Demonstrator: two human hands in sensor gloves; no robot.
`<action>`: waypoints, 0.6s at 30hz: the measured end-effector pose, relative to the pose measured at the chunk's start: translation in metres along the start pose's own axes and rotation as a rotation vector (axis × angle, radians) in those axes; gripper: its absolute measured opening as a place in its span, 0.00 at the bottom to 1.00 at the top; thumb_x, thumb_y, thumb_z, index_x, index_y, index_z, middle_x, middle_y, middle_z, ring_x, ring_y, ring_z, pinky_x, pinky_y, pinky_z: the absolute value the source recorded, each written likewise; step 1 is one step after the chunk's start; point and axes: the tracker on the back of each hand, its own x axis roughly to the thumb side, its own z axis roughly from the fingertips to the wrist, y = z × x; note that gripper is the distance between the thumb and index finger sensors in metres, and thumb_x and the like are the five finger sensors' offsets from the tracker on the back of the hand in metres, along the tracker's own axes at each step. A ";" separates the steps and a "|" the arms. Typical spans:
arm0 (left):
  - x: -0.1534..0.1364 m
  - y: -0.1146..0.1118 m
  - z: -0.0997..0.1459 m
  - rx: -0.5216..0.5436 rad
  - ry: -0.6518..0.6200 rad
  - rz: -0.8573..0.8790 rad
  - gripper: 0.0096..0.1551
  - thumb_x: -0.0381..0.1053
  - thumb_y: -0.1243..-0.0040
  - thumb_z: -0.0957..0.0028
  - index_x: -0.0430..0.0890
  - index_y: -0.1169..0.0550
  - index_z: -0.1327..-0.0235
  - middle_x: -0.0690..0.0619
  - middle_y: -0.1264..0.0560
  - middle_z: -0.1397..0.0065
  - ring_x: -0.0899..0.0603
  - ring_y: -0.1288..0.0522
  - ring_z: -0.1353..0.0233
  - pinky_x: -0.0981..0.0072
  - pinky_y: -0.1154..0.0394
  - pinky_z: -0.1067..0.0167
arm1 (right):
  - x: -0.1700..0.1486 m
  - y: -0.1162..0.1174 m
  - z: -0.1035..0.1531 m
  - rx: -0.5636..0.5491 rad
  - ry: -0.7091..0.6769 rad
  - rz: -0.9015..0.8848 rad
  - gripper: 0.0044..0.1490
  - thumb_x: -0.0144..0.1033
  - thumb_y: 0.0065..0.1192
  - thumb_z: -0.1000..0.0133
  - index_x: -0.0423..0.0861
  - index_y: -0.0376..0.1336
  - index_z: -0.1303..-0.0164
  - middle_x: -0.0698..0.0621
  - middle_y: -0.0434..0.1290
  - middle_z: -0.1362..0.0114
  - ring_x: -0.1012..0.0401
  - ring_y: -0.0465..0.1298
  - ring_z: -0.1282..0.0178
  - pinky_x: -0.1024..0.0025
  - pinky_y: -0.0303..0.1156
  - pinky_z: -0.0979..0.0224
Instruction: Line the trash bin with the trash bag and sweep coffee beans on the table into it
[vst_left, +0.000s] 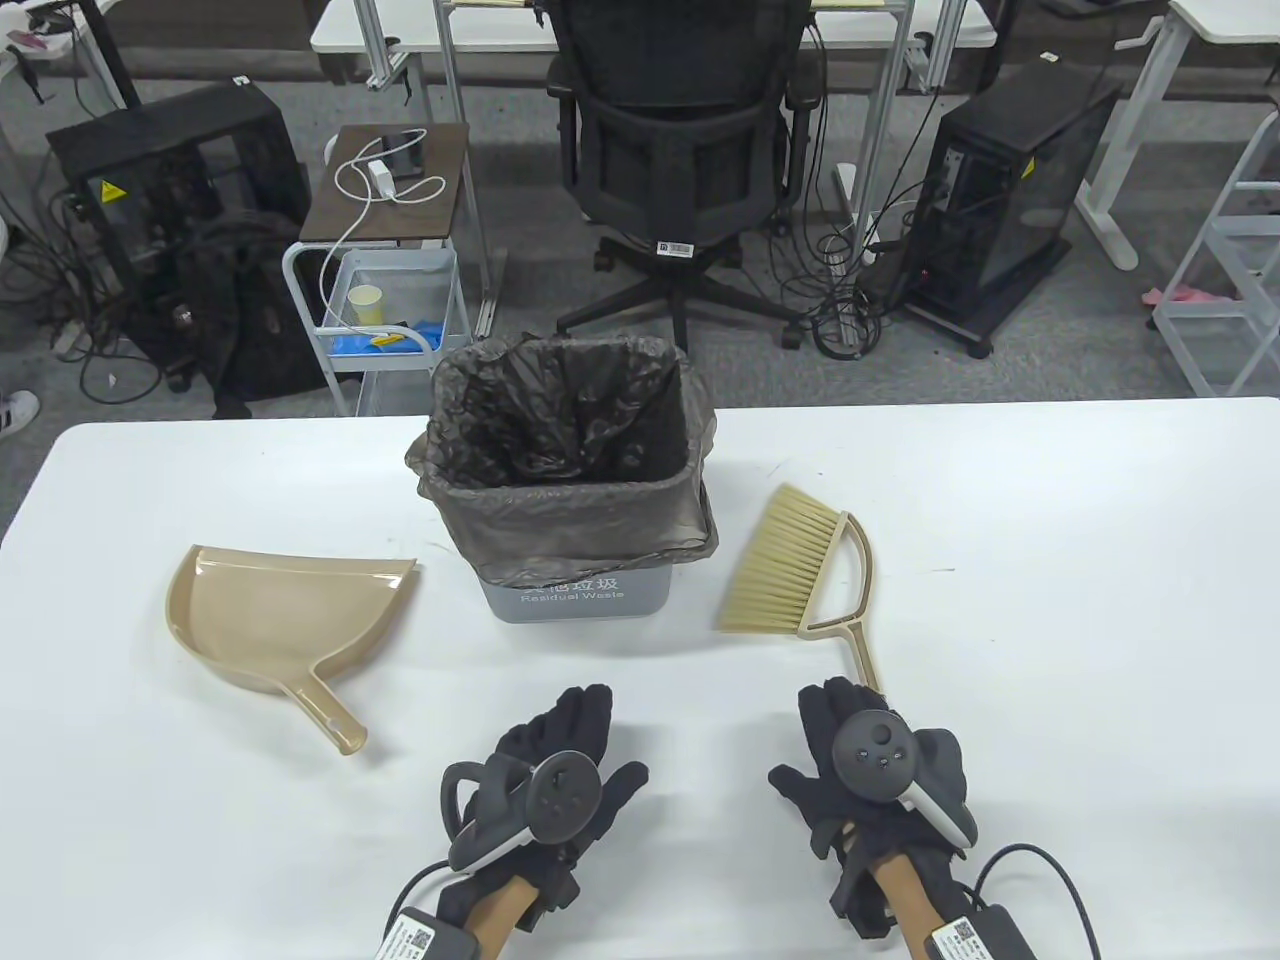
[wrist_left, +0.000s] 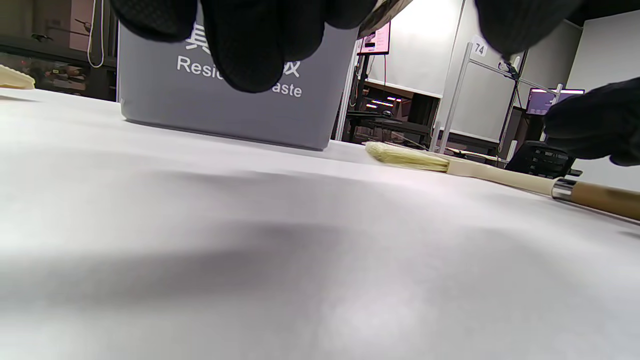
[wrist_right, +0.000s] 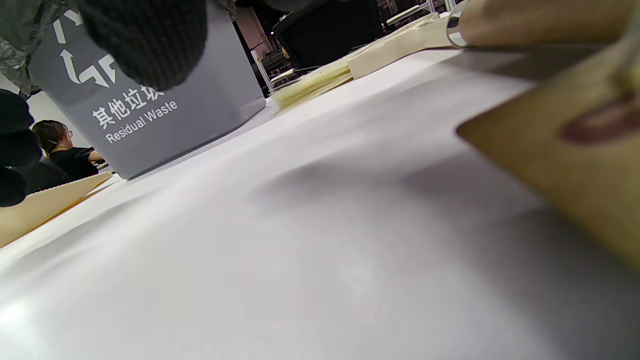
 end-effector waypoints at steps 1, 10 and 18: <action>0.000 0.000 0.000 -0.002 0.001 0.004 0.49 0.71 0.46 0.40 0.43 0.42 0.16 0.38 0.38 0.16 0.35 0.28 0.24 0.33 0.35 0.29 | 0.000 -0.001 0.000 -0.002 -0.001 0.001 0.54 0.53 0.64 0.49 0.47 0.42 0.20 0.41 0.39 0.16 0.37 0.38 0.19 0.38 0.35 0.22; -0.002 0.000 0.000 -0.008 0.012 0.000 0.50 0.72 0.46 0.40 0.43 0.42 0.16 0.39 0.37 0.16 0.35 0.28 0.24 0.32 0.35 0.29 | -0.001 -0.001 0.000 0.000 -0.013 -0.014 0.54 0.54 0.63 0.49 0.47 0.41 0.20 0.41 0.39 0.16 0.37 0.38 0.18 0.38 0.35 0.22; -0.002 -0.001 0.000 -0.017 0.005 0.002 0.51 0.74 0.46 0.41 0.43 0.42 0.16 0.39 0.38 0.15 0.35 0.28 0.24 0.32 0.36 0.29 | -0.001 0.000 0.000 0.006 -0.020 -0.011 0.54 0.55 0.63 0.48 0.48 0.41 0.20 0.41 0.39 0.16 0.38 0.38 0.18 0.38 0.35 0.22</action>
